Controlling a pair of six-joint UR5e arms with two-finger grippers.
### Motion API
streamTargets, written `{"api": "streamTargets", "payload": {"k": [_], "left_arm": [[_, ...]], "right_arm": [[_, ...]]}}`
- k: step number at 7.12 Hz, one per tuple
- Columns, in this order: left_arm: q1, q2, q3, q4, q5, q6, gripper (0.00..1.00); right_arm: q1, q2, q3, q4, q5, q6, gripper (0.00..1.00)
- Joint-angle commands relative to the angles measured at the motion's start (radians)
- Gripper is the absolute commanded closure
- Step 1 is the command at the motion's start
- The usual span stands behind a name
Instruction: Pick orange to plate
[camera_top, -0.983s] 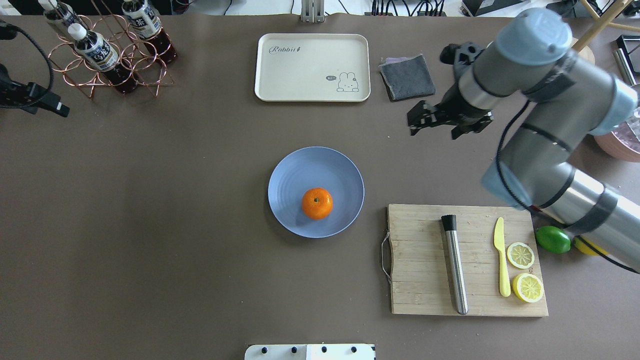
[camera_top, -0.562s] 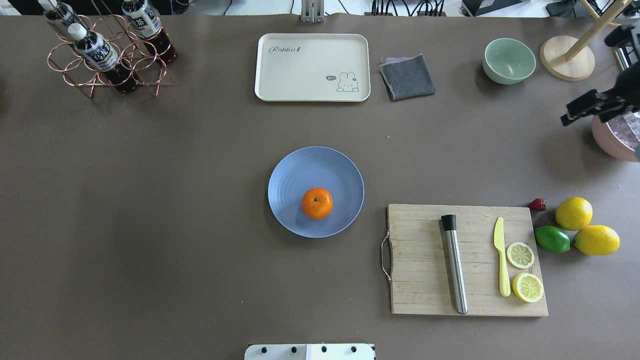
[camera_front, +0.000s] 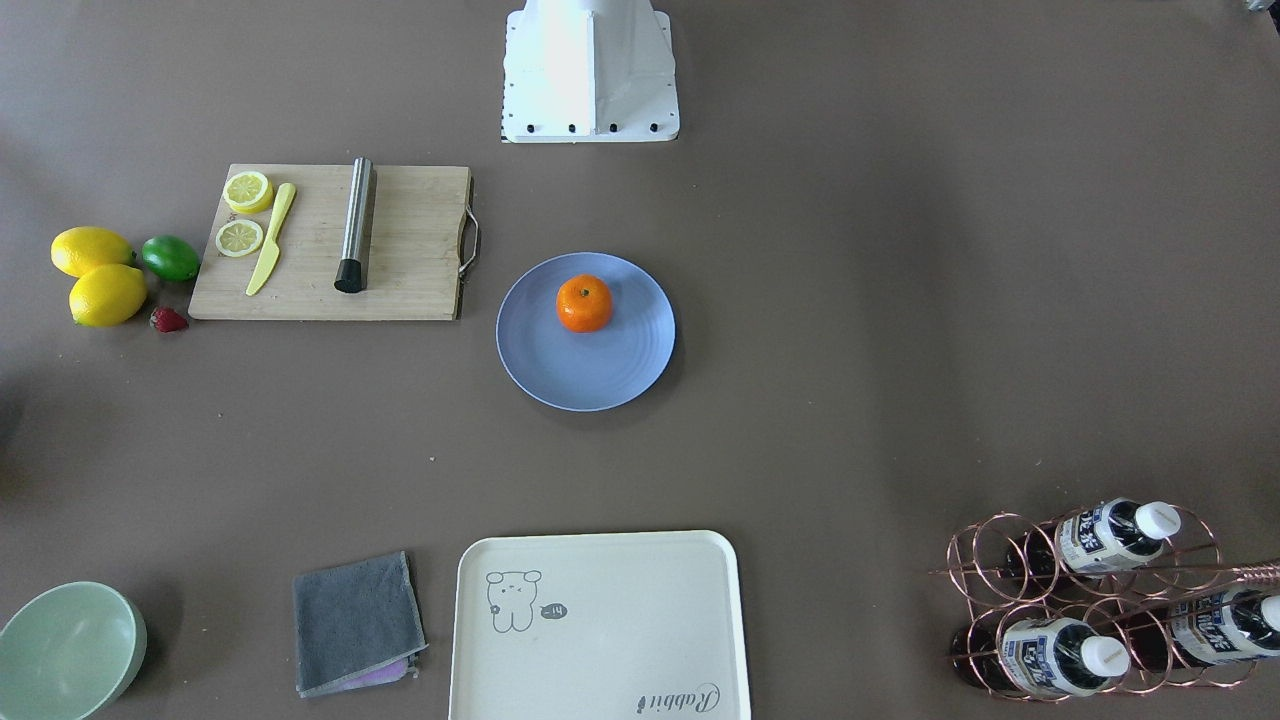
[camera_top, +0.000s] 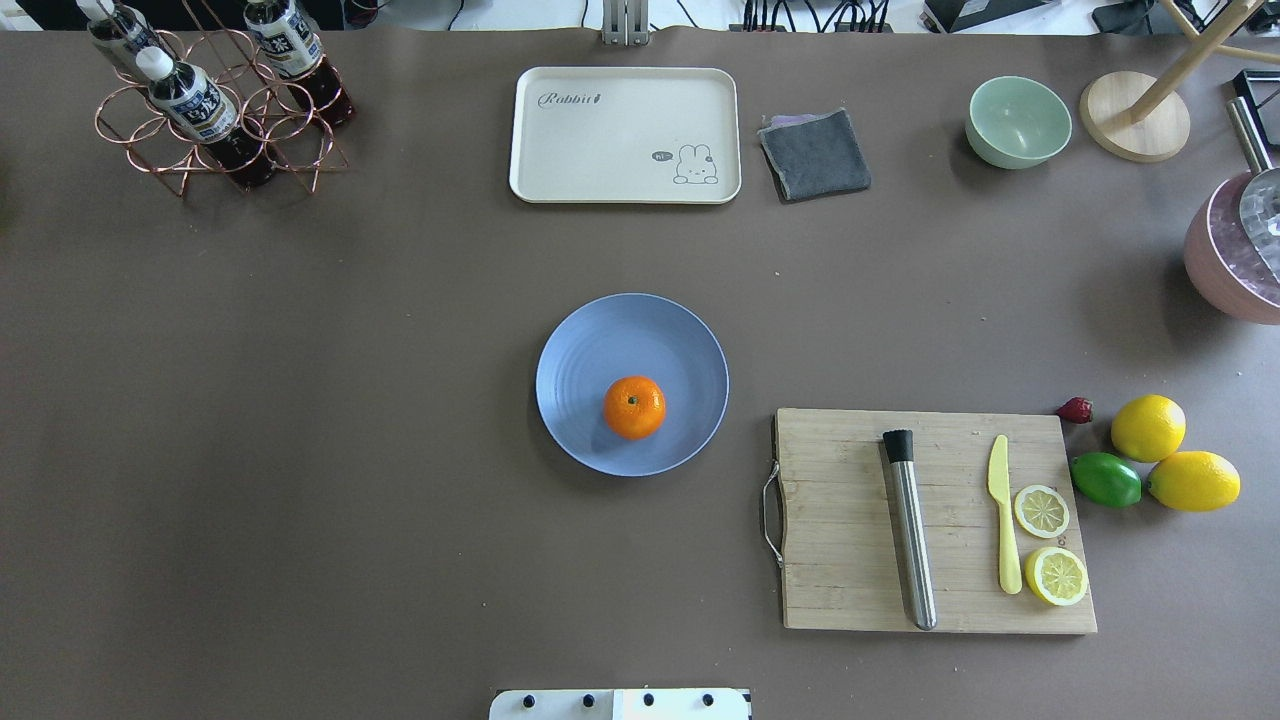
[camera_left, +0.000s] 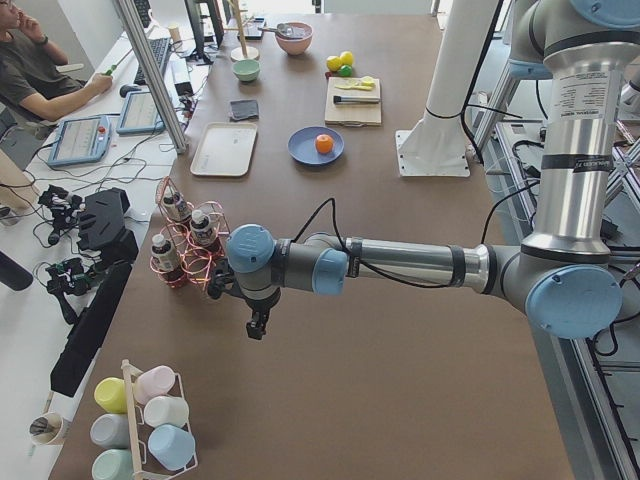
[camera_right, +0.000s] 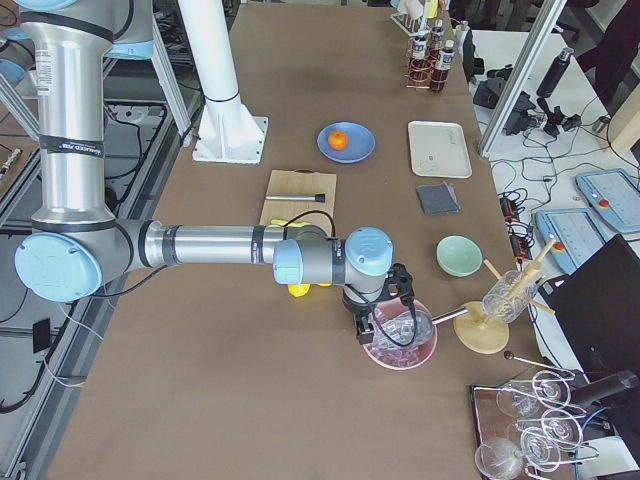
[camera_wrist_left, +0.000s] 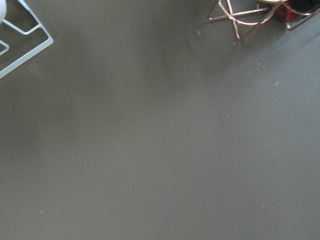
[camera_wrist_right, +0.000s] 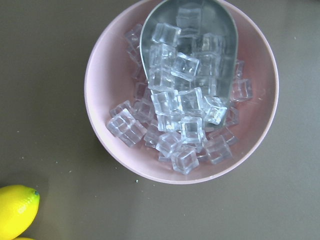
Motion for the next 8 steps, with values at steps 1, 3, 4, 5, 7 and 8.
{"api": "streamTargets", "payload": {"k": [1,3,4,5,7,8], "left_arm": [[-0.003,0.008,-0.015,0.002,0.006,0.010,0.03],[-0.003,0.025,-0.029,-0.009,0.016,-0.003,0.03],[-0.003,0.027,-0.038,-0.011,0.066,0.008,0.03],[-0.003,0.034,-0.052,-0.011,0.061,0.008,0.03],[-0.003,0.036,-0.058,-0.011,0.056,0.010,0.03],[-0.003,0.045,-0.060,-0.012,0.056,0.010,0.03]], "right_arm": [[0.030,0.002,-0.055,0.000,-0.005,-0.034,0.00],[0.032,-0.001,-0.058,0.000,-0.006,-0.032,0.00],[0.032,-0.002,-0.060,0.000,-0.006,-0.031,0.00],[0.032,-0.008,-0.060,0.000,-0.008,-0.031,0.00],[0.032,-0.008,-0.060,0.000,-0.008,-0.032,0.00],[0.032,-0.008,-0.058,0.002,-0.008,-0.032,0.00]]}}
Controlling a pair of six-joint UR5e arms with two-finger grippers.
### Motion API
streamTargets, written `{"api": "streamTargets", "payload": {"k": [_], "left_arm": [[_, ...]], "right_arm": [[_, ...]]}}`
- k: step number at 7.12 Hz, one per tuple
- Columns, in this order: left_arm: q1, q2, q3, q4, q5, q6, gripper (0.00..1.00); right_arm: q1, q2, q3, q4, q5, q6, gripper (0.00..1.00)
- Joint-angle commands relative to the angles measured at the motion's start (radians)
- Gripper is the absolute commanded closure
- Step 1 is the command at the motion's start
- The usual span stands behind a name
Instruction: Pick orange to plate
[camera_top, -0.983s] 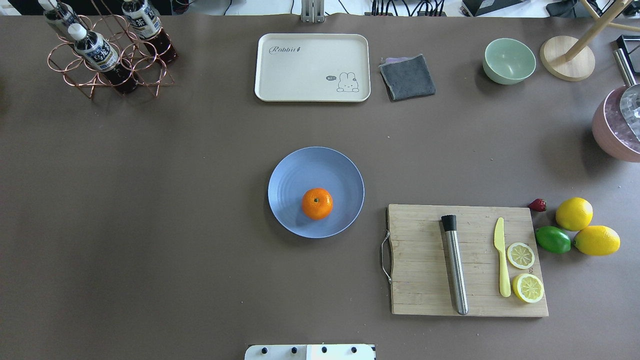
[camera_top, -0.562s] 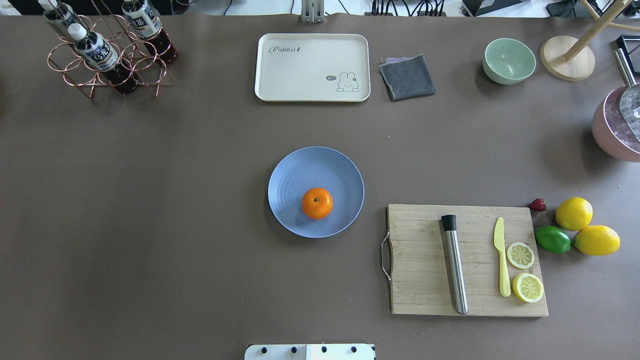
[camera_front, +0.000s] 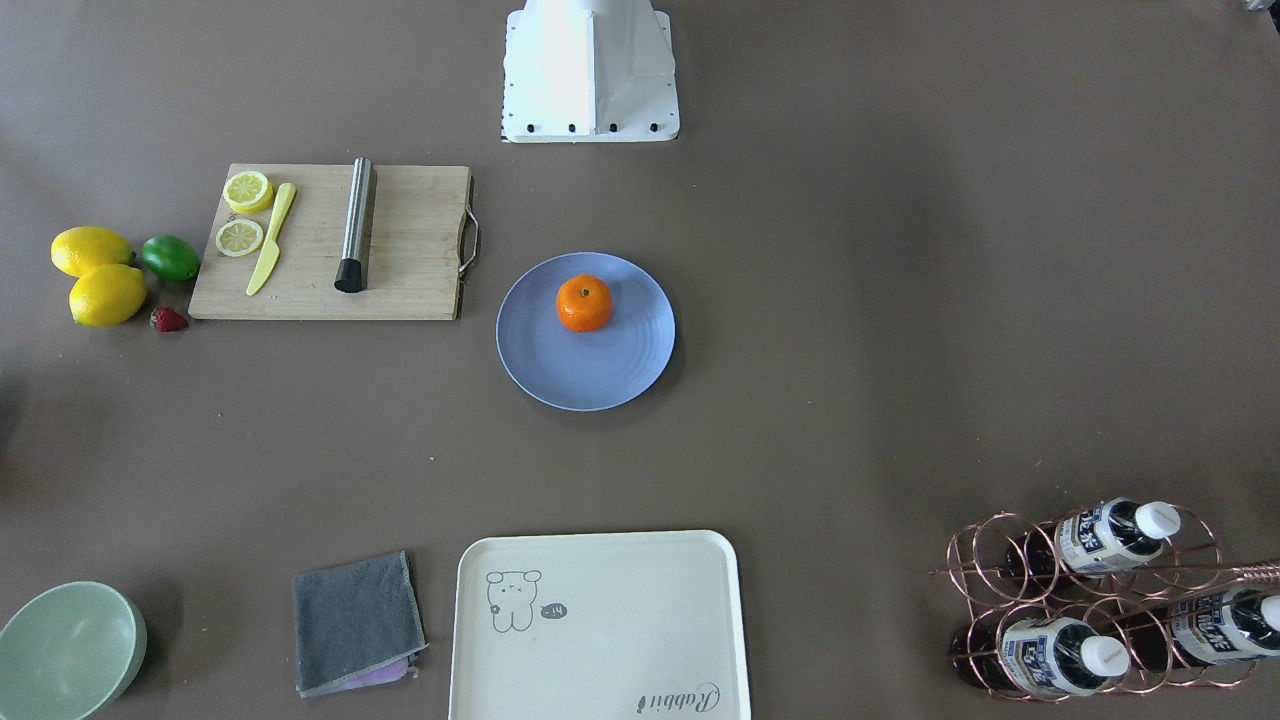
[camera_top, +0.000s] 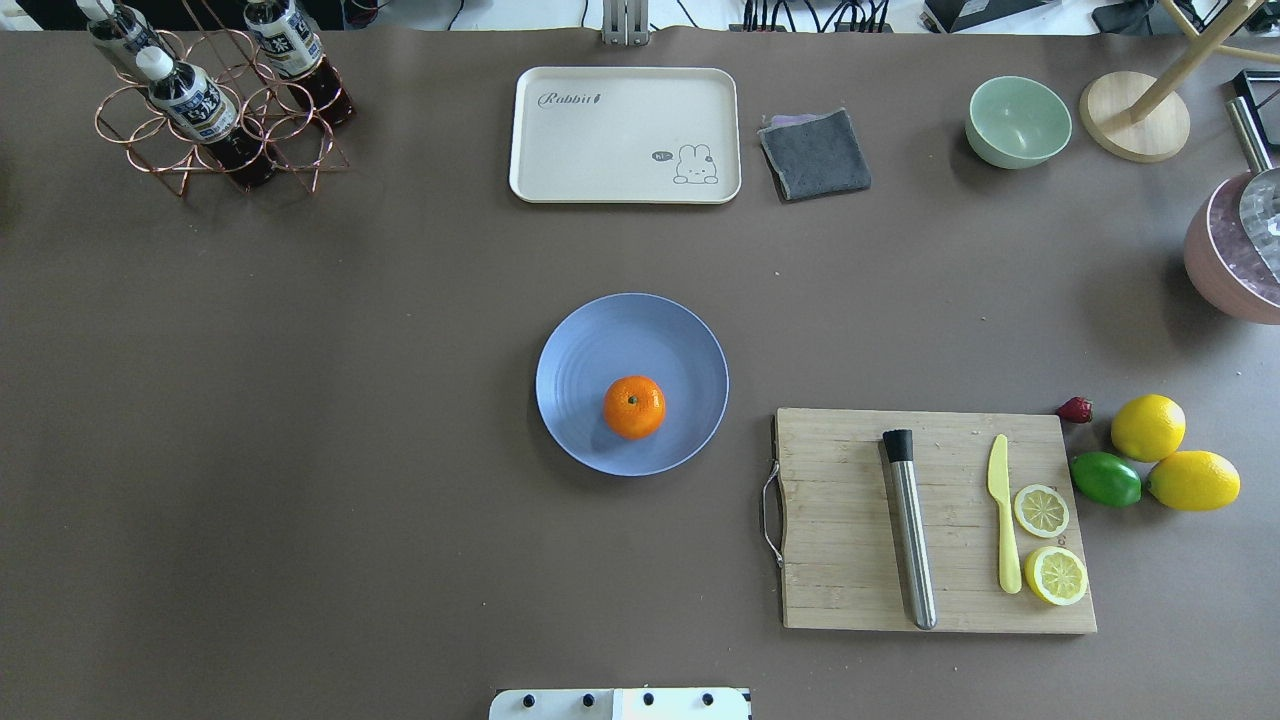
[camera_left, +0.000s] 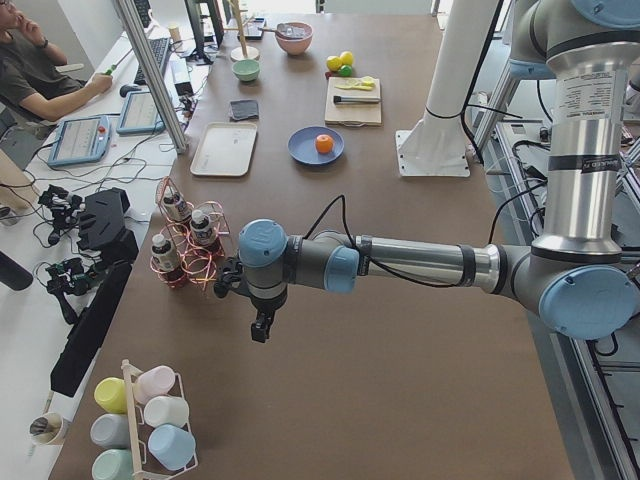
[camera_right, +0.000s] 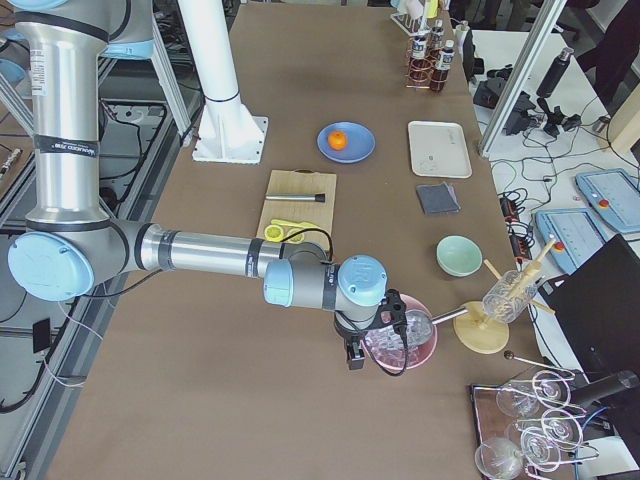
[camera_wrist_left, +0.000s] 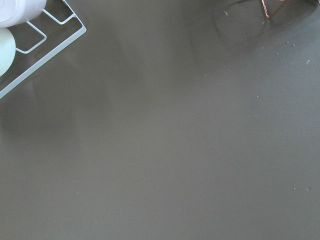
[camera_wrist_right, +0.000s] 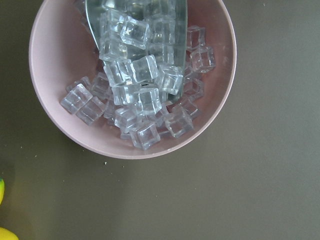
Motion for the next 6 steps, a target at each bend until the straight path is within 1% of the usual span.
{"api": "streamTargets", "payload": {"k": [1,6], "left_arm": [[0.000,0.011,-0.001,-0.004,0.000,0.000,0.03],[0.000,0.011,0.002,-0.003,0.006,0.000,0.03]], "right_arm": [[0.000,0.000,0.004,0.001,0.001,0.000,0.00],[0.000,0.016,0.004,0.000,0.001,0.007,0.00]]}}
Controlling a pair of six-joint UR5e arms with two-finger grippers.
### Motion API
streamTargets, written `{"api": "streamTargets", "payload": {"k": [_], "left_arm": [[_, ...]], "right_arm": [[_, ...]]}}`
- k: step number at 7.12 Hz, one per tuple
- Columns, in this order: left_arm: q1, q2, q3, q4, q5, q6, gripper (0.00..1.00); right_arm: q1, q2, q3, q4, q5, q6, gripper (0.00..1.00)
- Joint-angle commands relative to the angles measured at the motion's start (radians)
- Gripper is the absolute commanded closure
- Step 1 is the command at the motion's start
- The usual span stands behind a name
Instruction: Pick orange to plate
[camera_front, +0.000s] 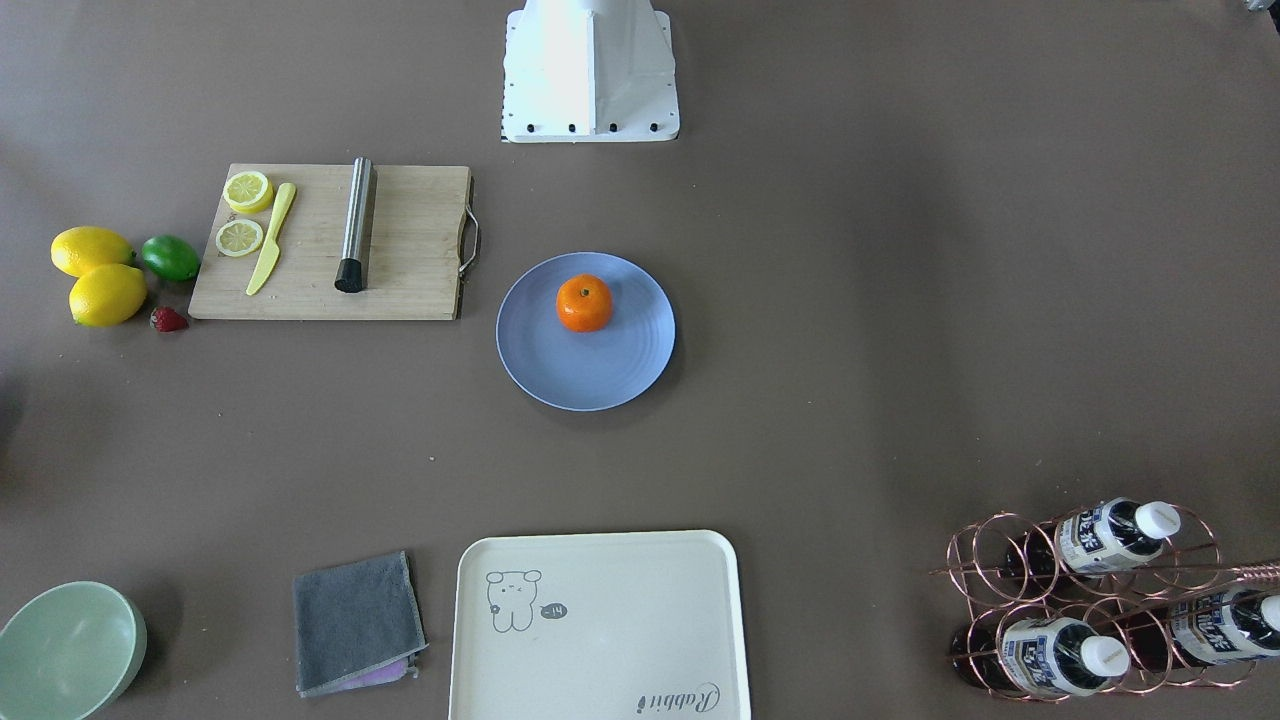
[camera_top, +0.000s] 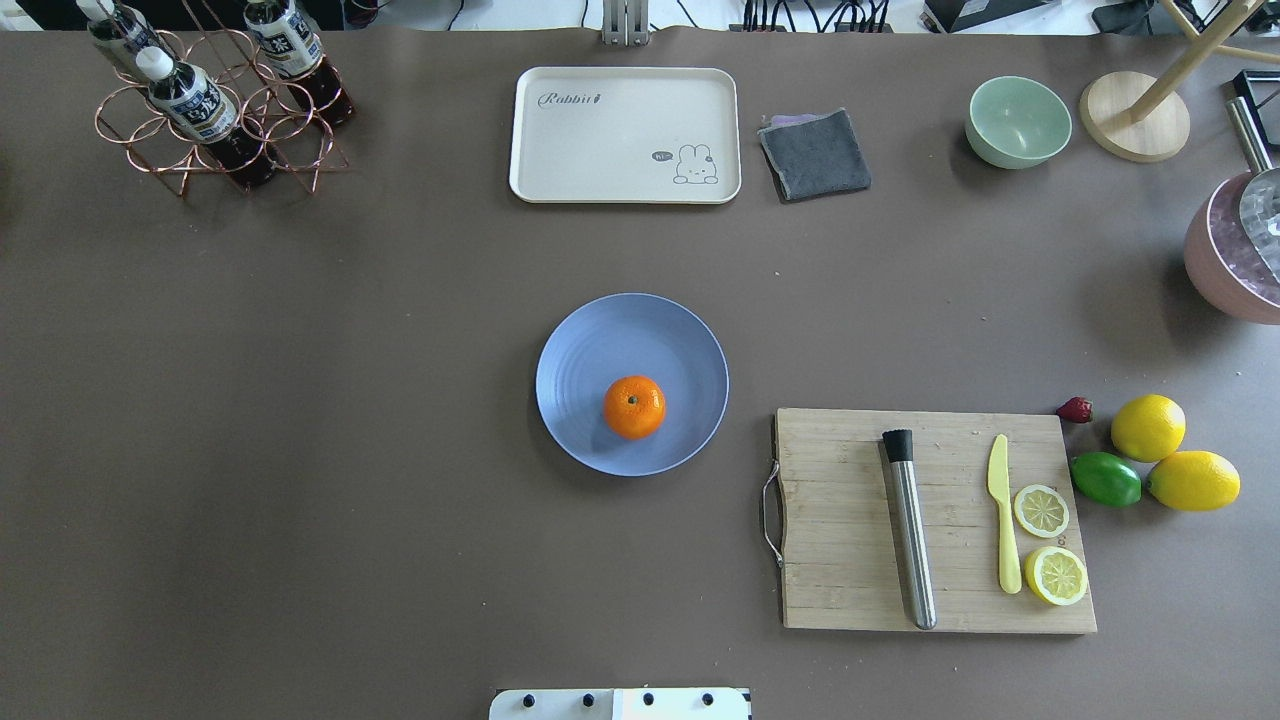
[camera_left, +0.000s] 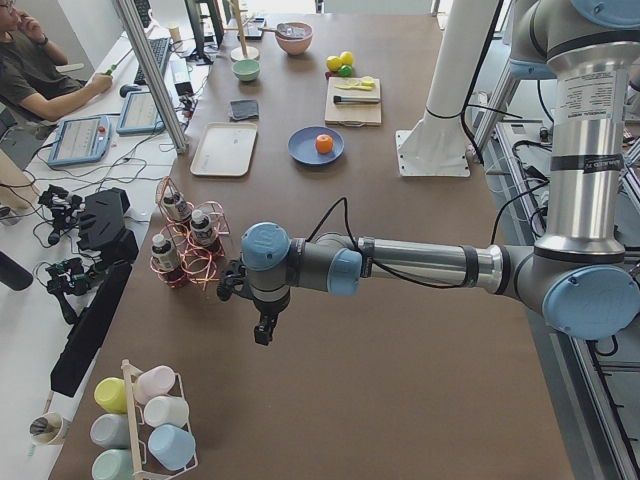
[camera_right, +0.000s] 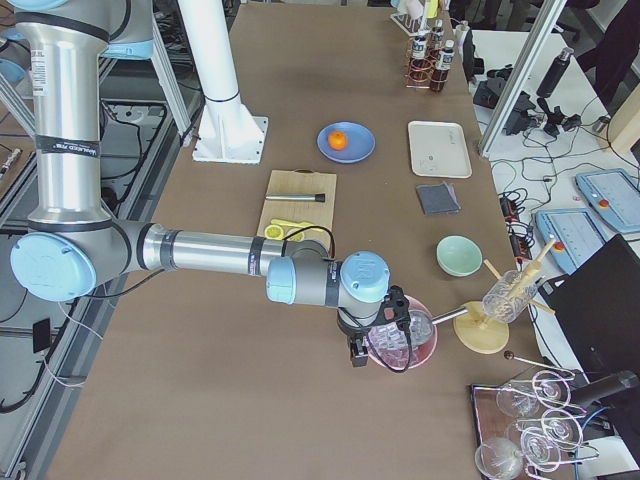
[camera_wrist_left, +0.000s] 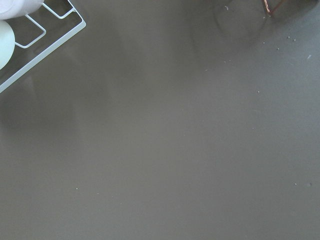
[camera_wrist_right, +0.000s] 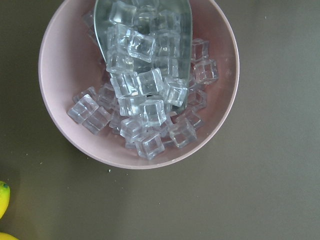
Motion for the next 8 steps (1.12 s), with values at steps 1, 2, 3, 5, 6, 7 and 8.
{"api": "streamTargets", "payload": {"k": [1,2,3,5,6,7,8], "left_arm": [[0.000,0.001,0.000,-0.001,0.005,0.001,0.03],[-0.001,0.001,-0.006,0.000,0.004,-0.001,0.03],[0.000,-0.001,-0.004,0.000,0.005,-0.003,0.03],[-0.001,0.004,-0.015,-0.009,0.005,-0.009,0.03],[-0.001,0.007,-0.020,-0.012,0.002,-0.009,0.03],[0.002,0.007,-0.021,-0.012,0.002,-0.012,0.03],[0.006,0.007,-0.024,-0.014,-0.001,-0.012,0.03]], "right_arm": [[0.000,0.002,0.001,-0.001,0.000,0.002,0.00],[0.000,0.001,0.009,-0.001,0.002,0.002,0.00],[0.000,0.002,0.006,-0.001,0.000,0.005,0.00],[0.000,0.001,0.000,-0.001,-0.002,0.005,0.00],[0.000,0.001,0.001,-0.001,0.002,0.007,0.00],[-0.002,0.002,0.001,-0.001,-0.002,0.008,0.00],[-0.006,0.008,0.000,-0.001,-0.002,0.010,0.00]]}}
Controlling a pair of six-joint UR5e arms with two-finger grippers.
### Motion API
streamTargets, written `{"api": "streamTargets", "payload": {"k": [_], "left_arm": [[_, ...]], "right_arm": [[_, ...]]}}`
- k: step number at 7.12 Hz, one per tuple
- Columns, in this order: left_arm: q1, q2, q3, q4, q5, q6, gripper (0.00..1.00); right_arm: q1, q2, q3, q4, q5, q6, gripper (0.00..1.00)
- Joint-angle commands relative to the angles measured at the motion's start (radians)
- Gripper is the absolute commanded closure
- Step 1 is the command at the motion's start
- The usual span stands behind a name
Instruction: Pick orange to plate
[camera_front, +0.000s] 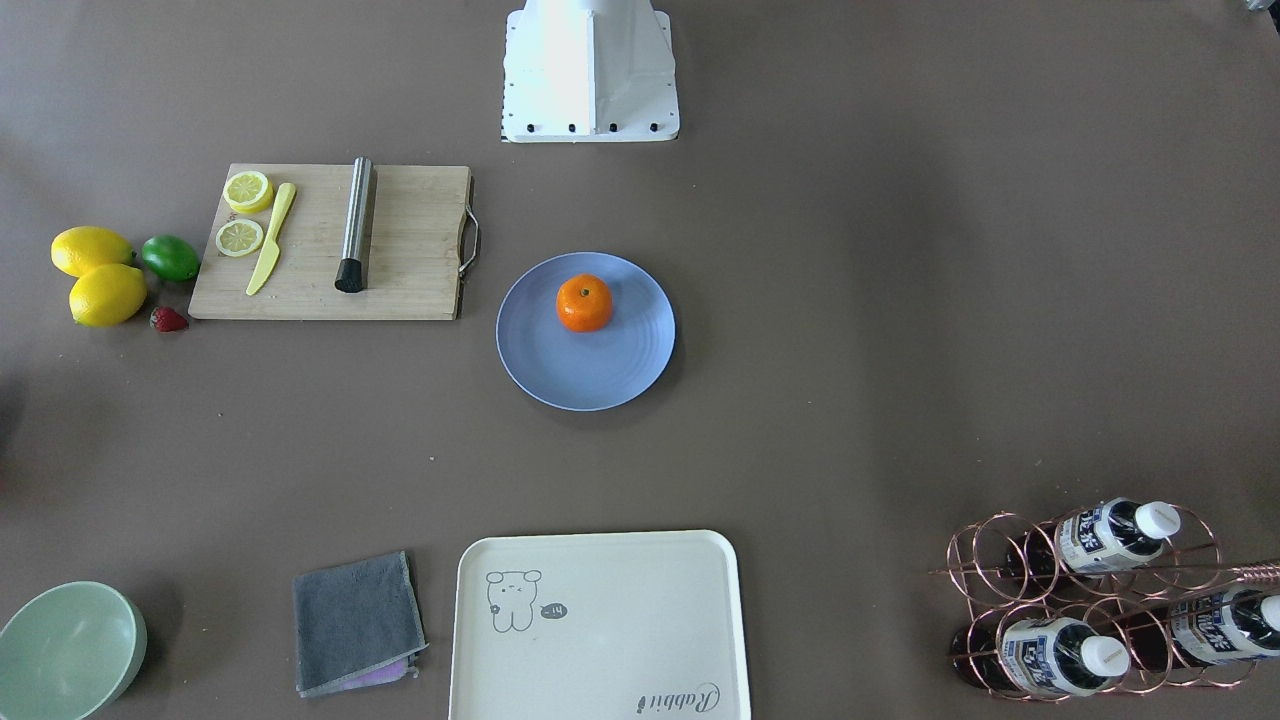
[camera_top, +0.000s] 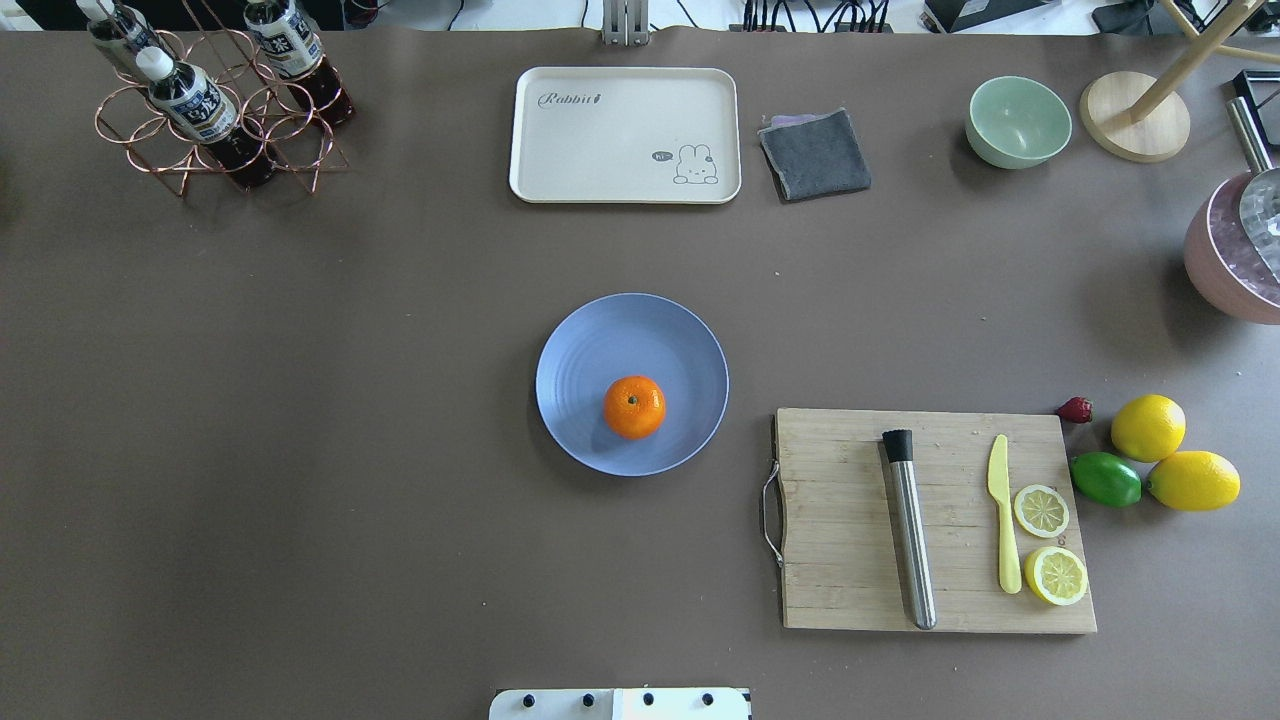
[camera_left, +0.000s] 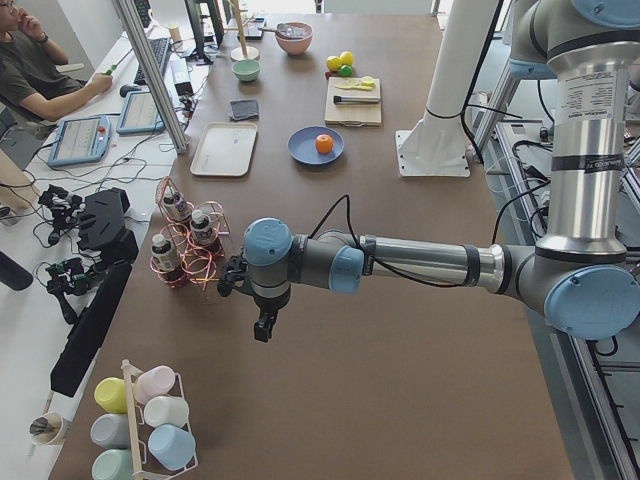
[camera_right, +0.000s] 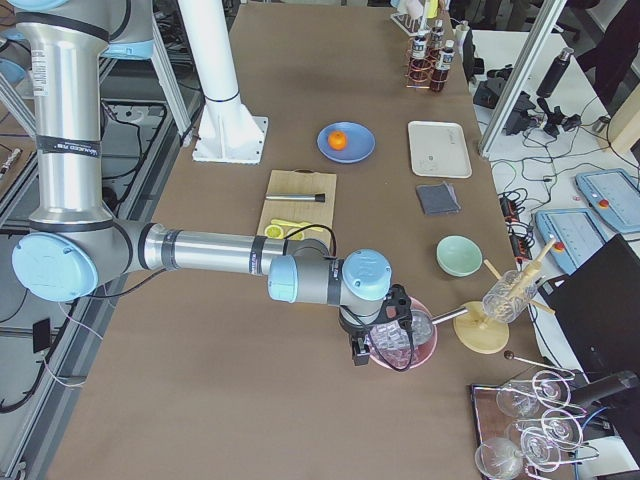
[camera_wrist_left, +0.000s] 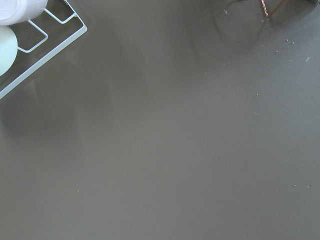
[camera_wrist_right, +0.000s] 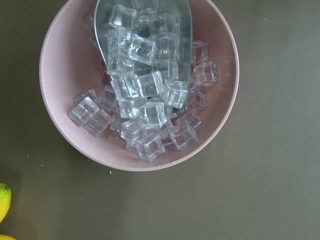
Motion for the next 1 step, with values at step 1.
{"api": "streamTargets", "payload": {"k": [1], "left_arm": [[0.005,0.002,-0.019,0.000,-0.003,-0.003,0.03]], "right_arm": [[-0.004,0.007,-0.003,-0.002,0.001,0.003,0.00]]}}
